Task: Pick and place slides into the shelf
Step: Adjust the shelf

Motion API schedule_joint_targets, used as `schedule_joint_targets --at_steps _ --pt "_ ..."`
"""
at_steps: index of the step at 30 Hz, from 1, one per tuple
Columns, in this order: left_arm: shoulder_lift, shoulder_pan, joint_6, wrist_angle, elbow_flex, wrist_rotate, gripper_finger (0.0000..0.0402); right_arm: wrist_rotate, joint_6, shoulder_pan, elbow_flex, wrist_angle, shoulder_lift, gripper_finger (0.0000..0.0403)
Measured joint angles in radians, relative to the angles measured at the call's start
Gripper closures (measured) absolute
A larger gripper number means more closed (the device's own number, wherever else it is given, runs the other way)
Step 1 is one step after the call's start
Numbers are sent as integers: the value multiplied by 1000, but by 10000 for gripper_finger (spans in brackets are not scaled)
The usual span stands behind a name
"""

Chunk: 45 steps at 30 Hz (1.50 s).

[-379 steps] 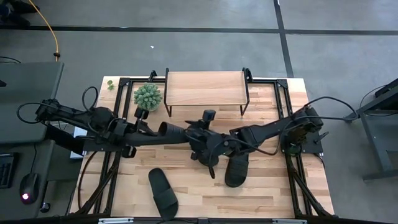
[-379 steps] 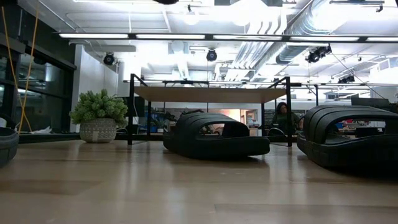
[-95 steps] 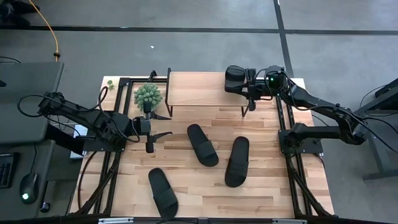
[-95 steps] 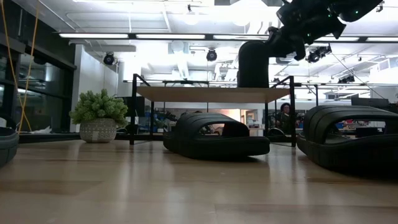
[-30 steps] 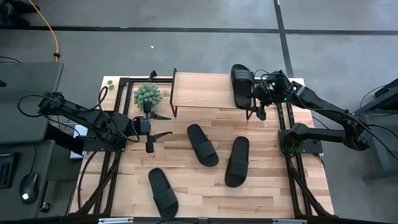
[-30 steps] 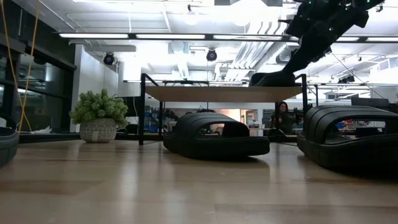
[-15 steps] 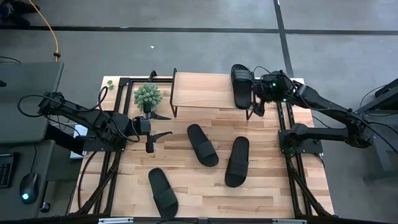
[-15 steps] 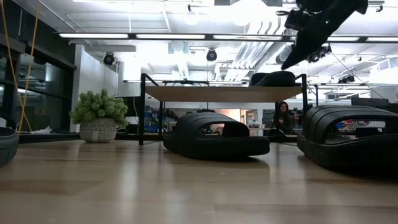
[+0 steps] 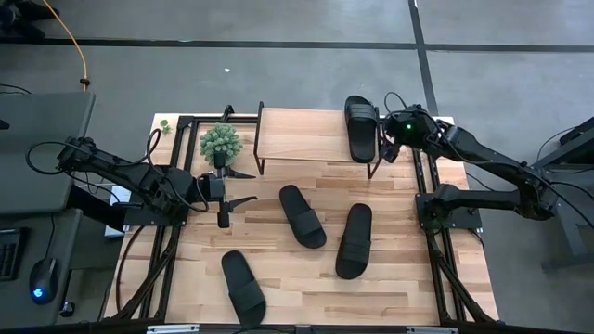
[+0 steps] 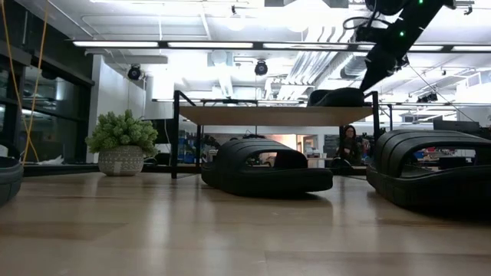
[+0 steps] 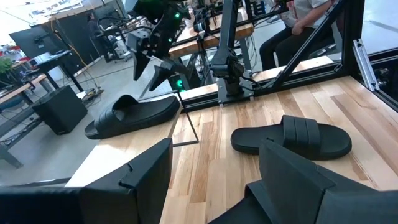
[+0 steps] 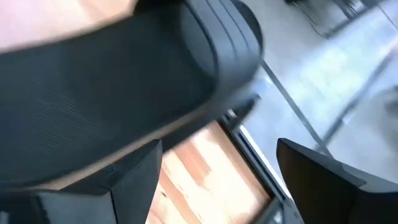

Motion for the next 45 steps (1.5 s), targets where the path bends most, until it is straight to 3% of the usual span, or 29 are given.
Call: schedule_joint_targets --at_steps 14,24,45 --pt "0 0 0 2 0 0 181 70 64 0 0 -51 13 96" --pt "0 0 0 3 0 0 181 73 80 0 0 -63 115 96" --pt "0 0 0 4 0 0 181 72 63 0 -2 61 133 96"
